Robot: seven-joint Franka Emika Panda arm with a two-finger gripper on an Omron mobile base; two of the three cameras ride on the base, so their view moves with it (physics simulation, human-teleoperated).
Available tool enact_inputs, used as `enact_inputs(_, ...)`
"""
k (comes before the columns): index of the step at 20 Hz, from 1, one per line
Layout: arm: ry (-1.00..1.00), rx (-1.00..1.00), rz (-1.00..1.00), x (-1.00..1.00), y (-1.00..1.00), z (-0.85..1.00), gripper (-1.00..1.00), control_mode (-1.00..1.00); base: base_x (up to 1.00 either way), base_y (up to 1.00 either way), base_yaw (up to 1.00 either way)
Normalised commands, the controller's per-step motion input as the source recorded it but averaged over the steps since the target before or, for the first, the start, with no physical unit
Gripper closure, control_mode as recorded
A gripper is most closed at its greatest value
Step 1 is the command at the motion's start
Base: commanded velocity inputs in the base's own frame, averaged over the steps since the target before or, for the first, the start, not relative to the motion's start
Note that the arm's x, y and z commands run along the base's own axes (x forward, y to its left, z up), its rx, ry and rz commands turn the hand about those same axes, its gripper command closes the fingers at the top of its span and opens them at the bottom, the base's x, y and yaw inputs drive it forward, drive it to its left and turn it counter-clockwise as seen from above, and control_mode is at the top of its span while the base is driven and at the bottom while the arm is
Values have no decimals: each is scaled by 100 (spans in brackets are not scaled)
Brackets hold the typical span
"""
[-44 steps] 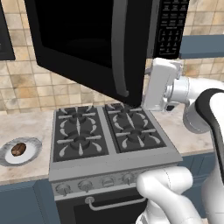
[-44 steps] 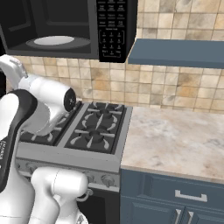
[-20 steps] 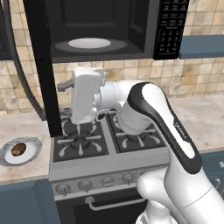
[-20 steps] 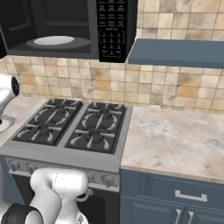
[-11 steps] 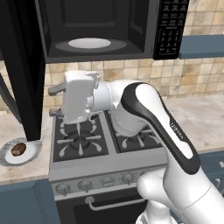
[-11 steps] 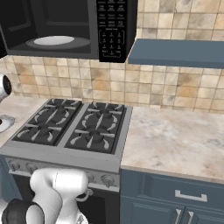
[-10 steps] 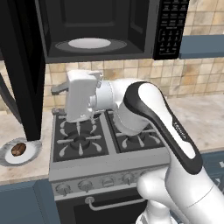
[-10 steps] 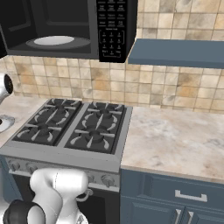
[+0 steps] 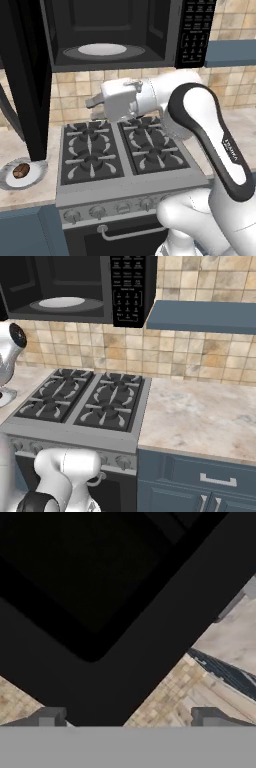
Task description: Pick the potato from the counter and place it in the microwave. Then turn on the microwave.
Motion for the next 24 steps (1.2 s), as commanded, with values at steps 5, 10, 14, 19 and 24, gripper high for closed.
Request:
enact_inputs(5, -20, -21, -1, 45, -29, -15, -100, -100, 0, 0, 0)
enact_inputs(10, -9, -14, 0, 62, -10, -52, -100, -100, 0, 0, 0)
enact_inputs(14, -9, -13, 0, 50, 0, -72, -100, -100, 0, 0, 0)
enact_inputs(19, -9, -8, 0, 24, 3, -77, -100, -100, 0, 0, 0)
enact_inputs(24, -11, 0, 0, 14, 16, -60, -100, -100, 0, 0, 0)
